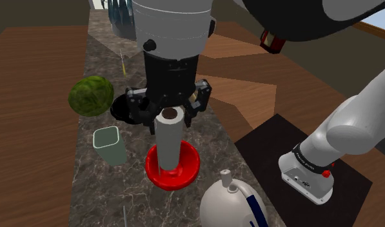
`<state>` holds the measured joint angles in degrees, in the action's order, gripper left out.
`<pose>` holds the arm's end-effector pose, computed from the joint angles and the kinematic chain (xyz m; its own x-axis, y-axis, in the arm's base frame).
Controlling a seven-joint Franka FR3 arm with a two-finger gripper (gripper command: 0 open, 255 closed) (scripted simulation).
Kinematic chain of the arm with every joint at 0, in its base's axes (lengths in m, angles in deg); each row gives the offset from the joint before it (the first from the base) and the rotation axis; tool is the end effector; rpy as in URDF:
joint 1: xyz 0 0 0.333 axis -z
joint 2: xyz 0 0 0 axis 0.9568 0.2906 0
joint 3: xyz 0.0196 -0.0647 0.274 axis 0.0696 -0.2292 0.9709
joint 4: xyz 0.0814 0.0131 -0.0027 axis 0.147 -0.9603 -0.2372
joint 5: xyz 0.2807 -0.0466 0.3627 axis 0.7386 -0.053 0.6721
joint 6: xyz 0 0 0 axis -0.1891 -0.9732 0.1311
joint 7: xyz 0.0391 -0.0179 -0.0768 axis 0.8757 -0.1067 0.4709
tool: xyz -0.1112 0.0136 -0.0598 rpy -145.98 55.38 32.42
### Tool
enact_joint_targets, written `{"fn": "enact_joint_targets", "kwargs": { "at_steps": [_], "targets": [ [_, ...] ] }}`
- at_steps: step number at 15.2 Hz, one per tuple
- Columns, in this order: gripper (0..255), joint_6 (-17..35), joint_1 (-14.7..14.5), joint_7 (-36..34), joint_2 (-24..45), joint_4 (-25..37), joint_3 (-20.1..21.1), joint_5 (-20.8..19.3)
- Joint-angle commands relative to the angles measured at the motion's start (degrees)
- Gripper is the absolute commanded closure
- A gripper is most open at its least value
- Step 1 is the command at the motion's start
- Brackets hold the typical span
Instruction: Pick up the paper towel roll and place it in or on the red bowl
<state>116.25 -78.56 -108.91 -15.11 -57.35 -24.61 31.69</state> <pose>0.2802 0.5647 0.4856 0.9565 -0.2905 -0.0260 -0.2910 -0.9565 -0.0222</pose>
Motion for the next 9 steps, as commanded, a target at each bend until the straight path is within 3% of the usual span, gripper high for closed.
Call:
{"fn": "enact_joint_targets", "kwargs": {
  "at_steps": [1, 9],
  "targets": [
    [255, 1.63, 0.08, 0.26, -0.08, -1.66, -0.09, 0.09],
    [255, 2.70, 0.06, 0.27, -0.04, -2.71, -0.06, 0.07]
  ]
}}
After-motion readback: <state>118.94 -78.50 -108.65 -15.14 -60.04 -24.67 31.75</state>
